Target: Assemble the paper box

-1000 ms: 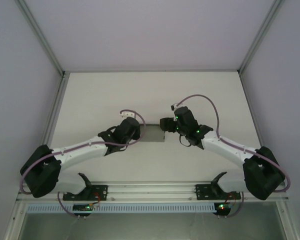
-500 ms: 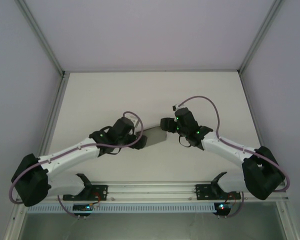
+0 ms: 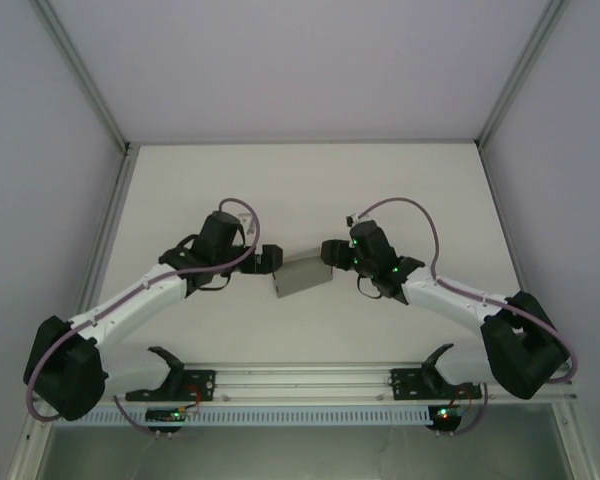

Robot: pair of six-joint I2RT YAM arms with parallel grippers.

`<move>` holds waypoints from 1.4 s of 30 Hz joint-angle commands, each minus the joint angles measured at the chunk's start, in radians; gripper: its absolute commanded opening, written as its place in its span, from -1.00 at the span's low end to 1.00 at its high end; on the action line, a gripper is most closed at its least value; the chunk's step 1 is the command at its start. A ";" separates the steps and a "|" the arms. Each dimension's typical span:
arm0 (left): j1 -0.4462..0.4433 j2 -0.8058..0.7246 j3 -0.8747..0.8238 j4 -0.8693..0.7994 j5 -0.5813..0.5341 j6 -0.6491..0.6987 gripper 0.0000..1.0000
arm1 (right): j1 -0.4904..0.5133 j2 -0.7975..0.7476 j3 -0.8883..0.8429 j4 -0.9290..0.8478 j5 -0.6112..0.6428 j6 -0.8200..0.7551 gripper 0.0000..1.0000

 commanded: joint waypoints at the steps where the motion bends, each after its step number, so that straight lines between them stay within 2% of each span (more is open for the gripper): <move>1: 0.009 0.017 -0.032 0.023 0.073 -0.032 0.89 | 0.013 0.062 -0.077 -0.227 -0.002 0.006 0.18; 4: 0.025 0.013 -0.086 0.070 0.119 -0.059 0.79 | 0.014 0.068 -0.079 -0.248 -0.001 0.011 0.12; 9: 0.042 0.012 -0.170 0.125 0.129 -0.108 0.70 | 0.014 0.068 -0.094 -0.262 -0.005 0.025 0.10; 15: 0.063 0.018 -0.259 0.218 0.171 -0.178 0.41 | 0.014 0.064 -0.111 -0.277 -0.016 0.040 0.07; 18: 0.068 0.021 -0.318 0.283 0.199 -0.229 0.38 | 0.013 0.067 -0.120 -0.276 -0.018 0.043 0.04; 20: 0.072 0.034 -0.361 0.355 0.231 -0.275 0.29 | 0.013 0.073 -0.126 -0.271 -0.020 0.042 0.01; 24: 0.080 0.097 -0.407 0.442 0.272 -0.346 -0.03 | 0.012 0.088 -0.146 -0.235 -0.041 0.043 -0.08; 26: 0.088 0.131 -0.418 0.483 0.302 -0.361 -0.35 | 0.011 0.096 -0.155 -0.211 -0.049 0.040 -0.21; 28: 0.092 0.159 -0.419 0.503 0.323 -0.369 -0.78 | 0.011 0.102 -0.162 -0.201 -0.062 0.038 -0.36; 30: 0.095 0.183 -0.418 0.527 0.352 -0.373 -0.98 | 0.012 0.105 -0.172 -0.192 -0.061 0.039 -0.48; 32: 0.097 0.196 -0.415 0.531 0.364 -0.374 -1.00 | 0.013 0.103 -0.181 -0.179 -0.068 0.038 -0.61; 35: 0.098 0.194 -0.406 0.519 0.366 -0.370 -0.98 | 0.013 0.099 -0.191 -0.158 -0.069 0.036 -0.67; 36: 0.098 0.187 -0.399 0.509 0.363 -0.365 -0.81 | 0.013 0.099 -0.191 -0.153 -0.072 0.034 -0.68; 39: 0.095 0.151 -0.363 0.441 0.336 -0.334 -0.64 | 0.012 0.096 -0.184 -0.154 -0.084 0.032 -0.74; 41: 0.101 0.116 -0.323 0.378 0.308 -0.303 -0.46 | 0.010 0.089 -0.169 -0.160 -0.091 0.024 -0.77; 42: 0.104 0.100 -0.300 0.352 0.295 -0.285 -0.45 | 0.009 0.084 -0.157 -0.165 -0.096 0.019 -0.76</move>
